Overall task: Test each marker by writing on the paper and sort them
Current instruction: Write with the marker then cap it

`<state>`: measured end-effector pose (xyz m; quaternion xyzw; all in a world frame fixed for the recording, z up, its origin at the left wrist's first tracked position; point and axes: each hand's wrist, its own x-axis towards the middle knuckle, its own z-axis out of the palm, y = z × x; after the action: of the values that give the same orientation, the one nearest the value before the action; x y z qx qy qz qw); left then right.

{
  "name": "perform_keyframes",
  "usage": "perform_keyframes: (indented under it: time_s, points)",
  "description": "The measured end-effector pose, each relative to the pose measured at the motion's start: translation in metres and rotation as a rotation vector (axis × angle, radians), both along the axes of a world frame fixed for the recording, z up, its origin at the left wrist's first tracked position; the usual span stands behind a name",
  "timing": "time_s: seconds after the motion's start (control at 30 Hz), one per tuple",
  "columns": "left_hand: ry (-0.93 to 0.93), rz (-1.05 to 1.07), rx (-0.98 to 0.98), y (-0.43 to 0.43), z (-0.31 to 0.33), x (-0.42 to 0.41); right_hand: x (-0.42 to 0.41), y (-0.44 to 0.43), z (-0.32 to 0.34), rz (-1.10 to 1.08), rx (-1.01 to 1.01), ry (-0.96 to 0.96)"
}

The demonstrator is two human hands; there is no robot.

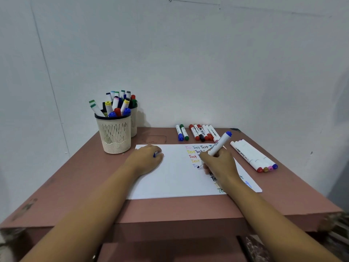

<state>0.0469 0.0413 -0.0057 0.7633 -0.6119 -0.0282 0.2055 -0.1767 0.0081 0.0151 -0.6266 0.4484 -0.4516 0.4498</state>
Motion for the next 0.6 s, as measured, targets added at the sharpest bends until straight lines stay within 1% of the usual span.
perform_keyframes:
  time_s: [0.4, 0.6]
  points:
    - [-0.008, 0.005, -0.030, -0.0004, -0.0017, -0.0012, 0.0007, 0.0007, -0.0026, 0.054, -0.010, 0.063]
    - [0.000, 0.004, -0.039, 0.0008, -0.0012, -0.0020, 0.0018, -0.0009, -0.0048, -0.011, -0.046, 0.127]
